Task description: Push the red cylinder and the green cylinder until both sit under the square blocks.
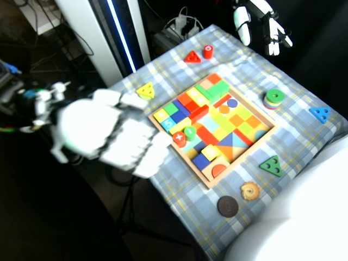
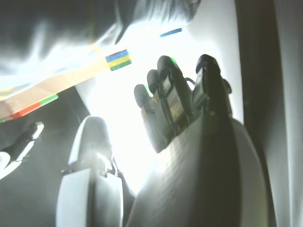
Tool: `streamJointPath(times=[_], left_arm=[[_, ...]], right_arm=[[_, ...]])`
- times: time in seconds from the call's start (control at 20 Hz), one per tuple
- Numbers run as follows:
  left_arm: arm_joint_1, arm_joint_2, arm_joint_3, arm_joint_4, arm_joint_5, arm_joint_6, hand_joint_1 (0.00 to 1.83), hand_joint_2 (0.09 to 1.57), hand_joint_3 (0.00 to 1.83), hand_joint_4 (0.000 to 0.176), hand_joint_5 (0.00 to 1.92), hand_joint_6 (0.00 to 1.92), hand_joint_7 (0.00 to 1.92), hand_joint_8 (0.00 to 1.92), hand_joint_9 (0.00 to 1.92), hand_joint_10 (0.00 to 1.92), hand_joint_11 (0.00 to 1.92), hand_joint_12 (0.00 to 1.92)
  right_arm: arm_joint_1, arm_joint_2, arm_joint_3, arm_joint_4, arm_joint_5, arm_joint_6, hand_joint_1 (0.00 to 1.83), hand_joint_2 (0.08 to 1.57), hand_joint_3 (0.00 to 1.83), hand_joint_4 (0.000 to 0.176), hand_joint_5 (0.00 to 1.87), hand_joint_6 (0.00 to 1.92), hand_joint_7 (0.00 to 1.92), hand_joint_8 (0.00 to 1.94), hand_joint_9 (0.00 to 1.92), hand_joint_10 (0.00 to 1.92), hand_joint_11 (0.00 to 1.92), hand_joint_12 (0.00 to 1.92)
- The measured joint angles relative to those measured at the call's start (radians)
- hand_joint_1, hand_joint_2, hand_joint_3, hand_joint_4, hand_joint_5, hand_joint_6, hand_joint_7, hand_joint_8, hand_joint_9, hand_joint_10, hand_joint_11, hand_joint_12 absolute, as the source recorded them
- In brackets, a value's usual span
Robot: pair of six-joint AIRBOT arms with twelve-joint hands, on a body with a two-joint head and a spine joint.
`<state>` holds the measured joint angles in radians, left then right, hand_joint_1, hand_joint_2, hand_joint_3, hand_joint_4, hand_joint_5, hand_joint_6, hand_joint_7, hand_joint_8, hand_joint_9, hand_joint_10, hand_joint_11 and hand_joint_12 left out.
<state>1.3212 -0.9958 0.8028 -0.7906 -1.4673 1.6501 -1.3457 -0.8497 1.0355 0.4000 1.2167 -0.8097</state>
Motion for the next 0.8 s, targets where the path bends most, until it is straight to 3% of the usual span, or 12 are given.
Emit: streamJointPath(times=[0.05, 0.1, 0.35, 0.4, 0.5, 0.55, 0.6, 0.65, 0.7, 0.75, 0.8], left_arm=[[0.000, 0.000, 0.000, 0.001, -0.003, 0.000, 0.76, 1.30, 0.00, 0.014, 0.62, 0.00, 0.53, 0.00, 0.44, 0.00, 0.00, 0.00], [0.000, 0.000, -0.002, 0.001, -0.006, 0.000, 0.77, 1.30, 0.00, 0.012, 0.62, 0.00, 0.53, 0.00, 0.44, 0.00, 0.00, 0.00], [0.000, 0.000, -0.002, -0.002, -0.006, 0.000, 0.74, 1.30, 0.00, 0.027, 0.61, 0.00, 0.54, 0.00, 0.47, 0.01, 0.00, 0.00], [0.000, 0.000, -0.002, 0.000, -0.010, 0.000, 0.74, 1.30, 0.00, 0.020, 0.61, 0.00, 0.53, 0.00, 0.45, 0.00, 0.00, 0.00], [0.000, -0.003, -0.002, 0.000, -0.016, 0.000, 0.80, 1.27, 0.00, 0.029, 0.61, 0.00, 0.52, 0.00, 0.44, 0.00, 0.00, 0.00], [0.001, -0.005, -0.004, 0.003, -0.020, 0.000, 0.80, 1.27, 0.00, 0.032, 0.61, 0.00, 0.52, 0.00, 0.44, 0.00, 0.00, 0.00], [0.002, -0.006, -0.007, 0.002, -0.027, 0.000, 0.76, 1.28, 0.00, 0.014, 0.62, 0.01, 0.53, 0.00, 0.45, 0.00, 0.00, 0.00], [0.003, -0.012, -0.007, 0.003, -0.037, 0.000, 0.74, 1.29, 0.00, 0.019, 0.62, 0.00, 0.53, 0.00, 0.45, 0.00, 0.00, 0.00], [0.003, -0.015, -0.007, 0.003, -0.040, 0.000, 0.76, 1.28, 0.00, 0.022, 0.61, 0.00, 0.53, 0.00, 0.45, 0.00, 0.00, 0.00], [0.003, -0.017, -0.007, 0.005, -0.044, 0.000, 0.75, 1.30, 0.00, 0.033, 0.60, 0.00, 0.51, 0.00, 0.41, 0.00, 0.00, 0.00], [0.003, -0.017, -0.007, 0.006, -0.050, 0.000, 0.76, 1.30, 0.00, 0.028, 0.59, 0.00, 0.50, 0.00, 0.40, 0.00, 0.00, 0.00]], right_arm=[[-0.023, -0.008, -0.008, 0.049, 0.043, 0.000, 0.05, 1.32, 0.00, 0.000, 0.32, 0.00, 0.34, 0.00, 0.29, 0.00, 0.04, 0.58], [-0.024, -0.016, -0.013, 0.064, 0.074, 0.000, 0.03, 1.32, 0.00, 0.000, 0.31, 0.00, 0.33, 0.00, 0.28, 0.00, 0.04, 0.60], [-0.042, -0.032, -0.053, 0.079, 0.182, -0.024, 0.08, 1.28, 0.00, 0.000, 0.36, 0.01, 0.33, 0.01, 0.29, 0.01, 0.03, 0.57], [-0.069, -0.034, -0.058, 0.120, 0.227, -0.026, 0.04, 1.30, 0.00, 0.000, 0.34, 0.00, 0.35, 0.00, 0.32, 0.00, 0.08, 0.53], [-0.088, -0.035, -0.057, 0.221, 0.283, -0.028, 0.06, 1.24, 0.00, 0.000, 0.35, 0.00, 0.38, 0.00, 0.32, 0.00, 0.10, 0.38], [-0.101, -0.034, -0.058, 0.260, 0.317, -0.025, 0.08, 1.21, 0.00, 0.009, 0.36, 0.00, 0.38, 0.00, 0.32, 0.00, 0.08, 0.36], [-0.110, -0.034, -0.065, 0.281, 0.356, -0.024, 0.09, 1.20, 0.00, 0.015, 0.38, 0.00, 0.42, 0.00, 0.38, 0.00, 0.16, 0.35], [-0.119, -0.036, -0.080, 0.292, 0.389, -0.024, 0.10, 1.20, 0.00, 0.019, 0.39, 0.00, 0.43, 0.00, 0.40, 0.00, 0.20, 0.30], [-0.118, -0.045, -0.098, 0.295, 0.417, -0.023, 0.16, 1.22, 0.00, 0.001, 0.40, 0.00, 0.44, 0.00, 0.42, 0.00, 0.23, 0.29], [-0.118, -0.057, -0.099, 0.287, 0.419, -0.022, 0.19, 1.20, 0.00, 0.000, 0.42, 0.00, 0.46, 0.00, 0.44, 0.00, 0.28, 0.23], [-0.118, -0.075, -0.099, 0.283, 0.419, -0.022, 0.22, 1.21, 0.00, 0.000, 0.43, 0.00, 0.48, 0.00, 0.46, 0.00, 0.34, 0.17]])
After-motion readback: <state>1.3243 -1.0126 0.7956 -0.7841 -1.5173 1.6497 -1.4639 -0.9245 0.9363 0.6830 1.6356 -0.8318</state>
